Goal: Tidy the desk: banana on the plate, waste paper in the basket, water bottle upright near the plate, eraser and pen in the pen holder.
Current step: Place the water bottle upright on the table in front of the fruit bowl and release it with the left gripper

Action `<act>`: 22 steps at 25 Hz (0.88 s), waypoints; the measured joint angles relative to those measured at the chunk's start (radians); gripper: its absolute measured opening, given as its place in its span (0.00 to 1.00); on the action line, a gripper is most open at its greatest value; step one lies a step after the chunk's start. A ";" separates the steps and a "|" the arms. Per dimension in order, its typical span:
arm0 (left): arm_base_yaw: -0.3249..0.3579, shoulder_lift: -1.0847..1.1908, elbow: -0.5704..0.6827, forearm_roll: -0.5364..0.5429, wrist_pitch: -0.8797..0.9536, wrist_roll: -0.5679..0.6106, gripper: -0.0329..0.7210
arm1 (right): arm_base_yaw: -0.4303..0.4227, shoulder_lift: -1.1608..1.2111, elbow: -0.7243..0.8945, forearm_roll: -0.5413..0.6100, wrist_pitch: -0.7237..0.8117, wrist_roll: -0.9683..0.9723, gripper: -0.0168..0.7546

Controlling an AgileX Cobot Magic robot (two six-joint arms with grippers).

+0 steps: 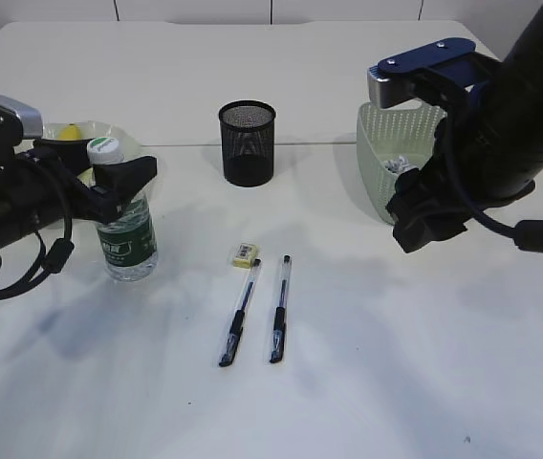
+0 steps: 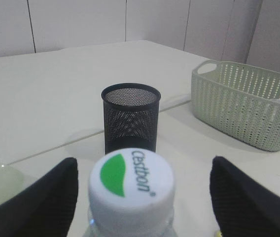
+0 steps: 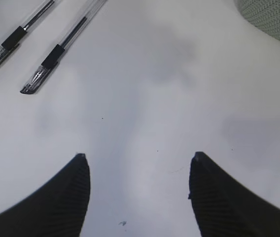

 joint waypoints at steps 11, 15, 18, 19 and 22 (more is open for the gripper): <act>0.000 -0.216 0.005 0.006 0.206 -0.022 0.83 | 0.000 0.000 0.000 0.000 0.002 0.000 0.63; 0.000 -0.340 0.005 0.018 0.356 -0.116 0.83 | 0.000 0.000 0.000 0.000 0.005 0.000 0.63; 0.000 -0.428 0.005 0.047 0.472 -0.171 0.83 | 0.000 0.000 0.000 0.000 0.007 0.000 0.63; 0.000 -0.458 0.005 0.054 0.508 -0.189 0.83 | 0.000 0.000 0.000 0.000 0.007 0.000 0.63; 0.000 -0.537 0.005 0.061 0.650 -0.254 0.83 | 0.000 0.000 0.000 0.000 0.007 0.000 0.63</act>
